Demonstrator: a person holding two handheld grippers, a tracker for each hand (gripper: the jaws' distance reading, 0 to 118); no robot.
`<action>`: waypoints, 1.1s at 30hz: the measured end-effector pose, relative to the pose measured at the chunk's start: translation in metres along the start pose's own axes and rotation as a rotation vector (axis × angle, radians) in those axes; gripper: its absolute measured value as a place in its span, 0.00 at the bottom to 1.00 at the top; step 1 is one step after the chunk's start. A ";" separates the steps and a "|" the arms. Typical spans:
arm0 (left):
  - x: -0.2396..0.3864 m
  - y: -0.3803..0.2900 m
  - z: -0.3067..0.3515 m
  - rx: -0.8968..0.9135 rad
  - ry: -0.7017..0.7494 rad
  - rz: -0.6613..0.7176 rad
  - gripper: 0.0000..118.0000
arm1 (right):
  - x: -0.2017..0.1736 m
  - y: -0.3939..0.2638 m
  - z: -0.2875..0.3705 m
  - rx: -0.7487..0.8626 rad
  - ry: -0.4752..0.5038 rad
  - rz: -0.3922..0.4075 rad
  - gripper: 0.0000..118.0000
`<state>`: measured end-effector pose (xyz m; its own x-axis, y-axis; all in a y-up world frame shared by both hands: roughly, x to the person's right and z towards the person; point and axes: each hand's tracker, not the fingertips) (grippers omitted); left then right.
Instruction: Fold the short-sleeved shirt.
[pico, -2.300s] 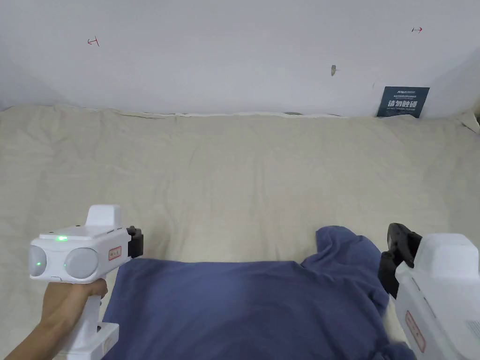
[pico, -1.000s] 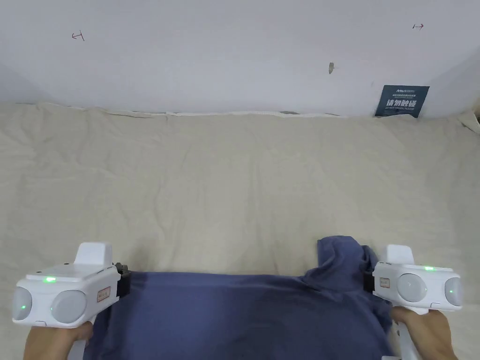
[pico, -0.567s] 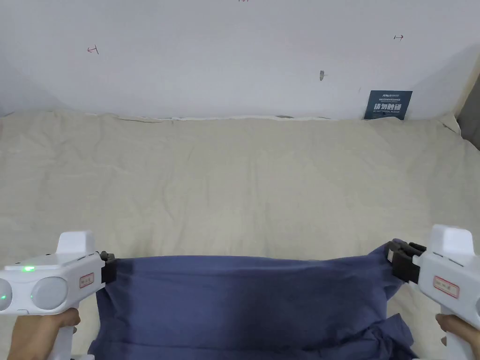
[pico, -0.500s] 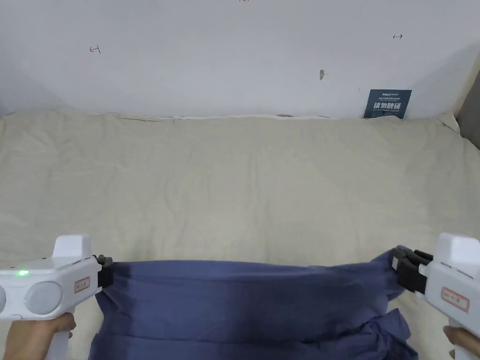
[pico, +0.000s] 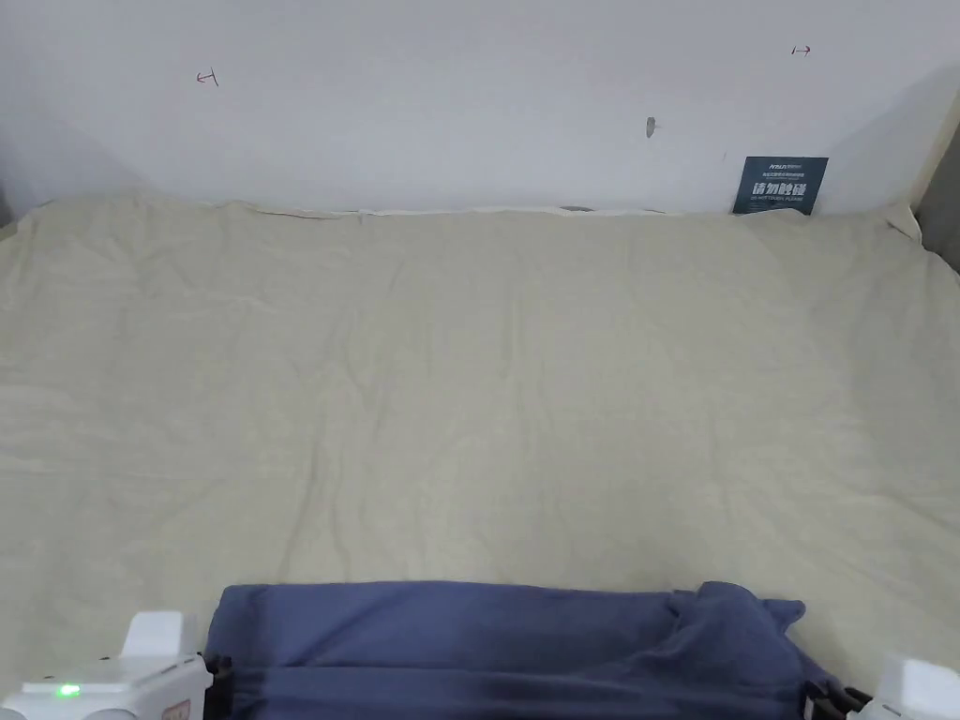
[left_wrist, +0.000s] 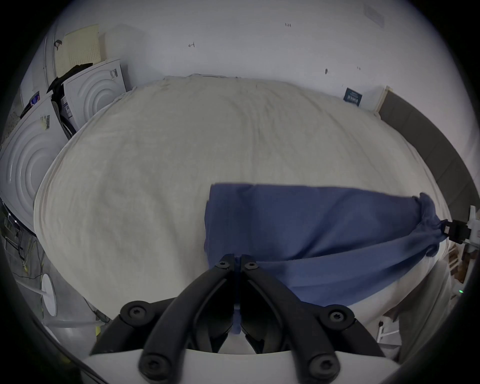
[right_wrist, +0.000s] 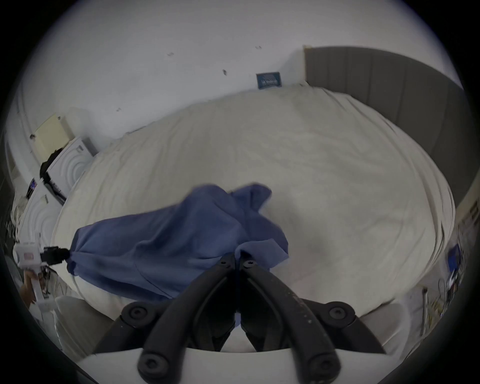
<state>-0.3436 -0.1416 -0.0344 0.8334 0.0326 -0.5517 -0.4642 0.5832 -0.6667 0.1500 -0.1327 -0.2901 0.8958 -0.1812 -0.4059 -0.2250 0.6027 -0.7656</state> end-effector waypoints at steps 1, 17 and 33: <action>-0.002 -0.004 -0.004 -0.003 0.007 -0.006 0.03 | 0.000 -0.004 -0.004 -0.007 -0.004 -0.014 0.03; 0.059 0.074 0.098 0.345 -0.061 0.007 0.90 | -0.080 0.083 0.090 0.443 0.005 0.187 0.90; 0.107 0.103 0.153 0.830 -0.009 -0.093 0.14 | -0.146 0.105 0.142 0.812 -0.064 0.310 0.05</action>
<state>-0.2560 0.0464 -0.0856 0.8615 -0.0403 -0.5061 -0.0247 0.9923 -0.1211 0.0501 0.0669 -0.2401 0.8646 0.1123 -0.4898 -0.1414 0.9897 -0.0227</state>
